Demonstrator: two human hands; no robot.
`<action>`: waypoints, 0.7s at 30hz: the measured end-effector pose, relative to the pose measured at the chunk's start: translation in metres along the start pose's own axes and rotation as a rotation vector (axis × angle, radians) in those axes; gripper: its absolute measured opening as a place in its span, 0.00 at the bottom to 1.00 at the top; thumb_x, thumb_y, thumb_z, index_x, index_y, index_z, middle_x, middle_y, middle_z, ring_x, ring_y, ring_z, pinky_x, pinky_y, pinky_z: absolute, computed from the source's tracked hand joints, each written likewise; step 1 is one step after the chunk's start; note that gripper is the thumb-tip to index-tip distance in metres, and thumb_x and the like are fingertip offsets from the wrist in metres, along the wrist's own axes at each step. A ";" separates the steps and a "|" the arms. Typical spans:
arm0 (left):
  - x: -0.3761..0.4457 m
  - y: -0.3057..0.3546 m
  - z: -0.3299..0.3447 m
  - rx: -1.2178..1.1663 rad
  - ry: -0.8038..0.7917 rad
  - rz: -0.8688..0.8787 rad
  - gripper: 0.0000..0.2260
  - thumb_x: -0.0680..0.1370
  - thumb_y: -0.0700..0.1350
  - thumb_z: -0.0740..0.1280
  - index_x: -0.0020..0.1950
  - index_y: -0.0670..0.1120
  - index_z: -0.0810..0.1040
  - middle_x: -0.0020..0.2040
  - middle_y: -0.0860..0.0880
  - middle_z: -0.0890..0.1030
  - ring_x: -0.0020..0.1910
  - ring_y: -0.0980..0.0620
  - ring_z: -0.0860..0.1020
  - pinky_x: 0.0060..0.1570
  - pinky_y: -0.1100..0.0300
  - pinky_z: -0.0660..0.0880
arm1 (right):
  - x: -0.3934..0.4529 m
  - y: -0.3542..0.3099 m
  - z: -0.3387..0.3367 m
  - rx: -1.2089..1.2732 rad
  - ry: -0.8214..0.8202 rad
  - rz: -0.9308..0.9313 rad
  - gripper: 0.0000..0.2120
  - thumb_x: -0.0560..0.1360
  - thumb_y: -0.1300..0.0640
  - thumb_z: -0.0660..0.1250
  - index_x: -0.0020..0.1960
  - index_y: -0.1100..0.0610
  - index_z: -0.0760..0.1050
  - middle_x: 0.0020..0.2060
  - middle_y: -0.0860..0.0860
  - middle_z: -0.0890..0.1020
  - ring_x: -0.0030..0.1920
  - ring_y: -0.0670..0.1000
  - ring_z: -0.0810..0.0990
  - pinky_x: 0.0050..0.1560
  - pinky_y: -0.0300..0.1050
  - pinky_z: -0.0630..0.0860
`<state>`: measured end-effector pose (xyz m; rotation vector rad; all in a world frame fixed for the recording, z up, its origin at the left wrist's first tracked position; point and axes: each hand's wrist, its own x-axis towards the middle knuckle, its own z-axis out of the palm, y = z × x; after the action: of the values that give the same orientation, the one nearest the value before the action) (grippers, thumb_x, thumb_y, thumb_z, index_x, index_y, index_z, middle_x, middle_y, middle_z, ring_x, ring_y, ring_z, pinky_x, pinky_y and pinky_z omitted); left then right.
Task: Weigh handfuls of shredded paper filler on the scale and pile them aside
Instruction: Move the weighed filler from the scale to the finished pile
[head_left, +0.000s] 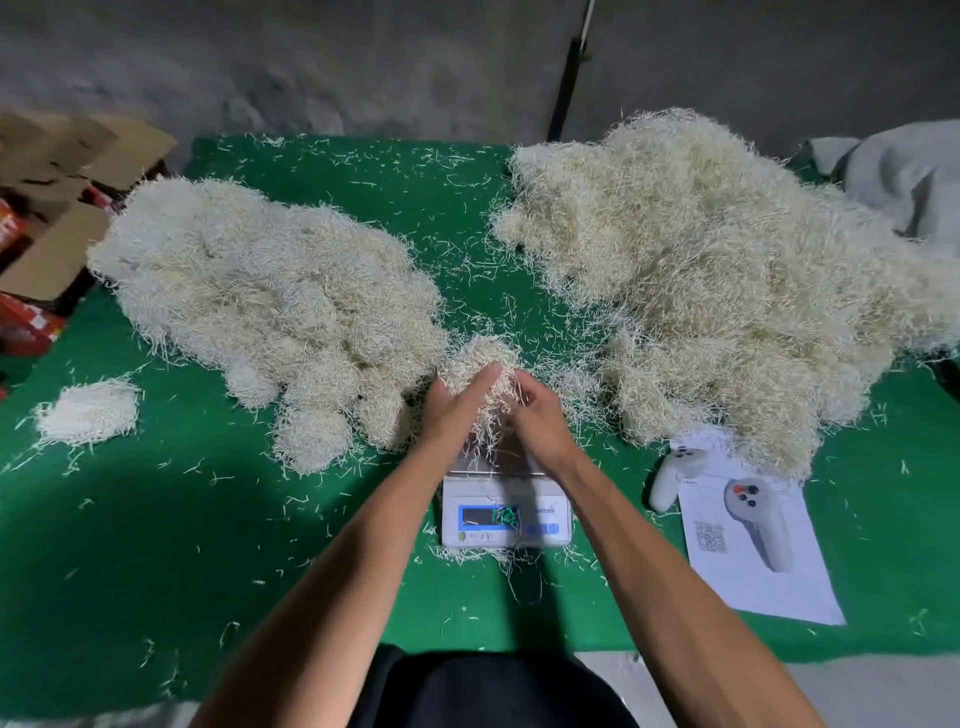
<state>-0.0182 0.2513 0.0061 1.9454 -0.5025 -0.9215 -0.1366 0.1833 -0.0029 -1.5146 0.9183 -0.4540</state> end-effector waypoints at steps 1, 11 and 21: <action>0.003 0.007 -0.001 -0.038 -0.018 -0.023 0.56 0.67 0.76 0.68 0.82 0.45 0.53 0.80 0.42 0.61 0.77 0.41 0.62 0.72 0.45 0.64 | 0.001 -0.008 -0.004 -0.006 -0.031 -0.011 0.26 0.81 0.68 0.61 0.77 0.53 0.67 0.64 0.55 0.78 0.41 0.64 0.81 0.46 0.59 0.82; 0.037 0.026 0.009 -0.322 -0.260 -0.163 0.37 0.75 0.56 0.73 0.79 0.46 0.62 0.80 0.42 0.62 0.75 0.42 0.65 0.74 0.39 0.57 | 0.053 -0.019 -0.097 0.009 0.140 0.212 0.10 0.84 0.66 0.60 0.54 0.66 0.80 0.50 0.57 0.81 0.25 0.43 0.70 0.25 0.38 0.68; 0.066 0.028 0.021 -0.639 -0.157 -0.387 0.08 0.78 0.49 0.71 0.57 0.55 0.80 0.72 0.44 0.71 0.67 0.42 0.73 0.66 0.48 0.73 | 0.114 -0.001 -0.190 0.263 0.672 0.360 0.08 0.83 0.63 0.61 0.56 0.61 0.78 0.43 0.51 0.77 0.39 0.46 0.75 0.61 0.50 0.78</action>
<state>0.0083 0.1815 -0.0034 1.4044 0.0979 -1.2973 -0.2089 -0.0260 0.0059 -0.9262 1.5515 -0.8036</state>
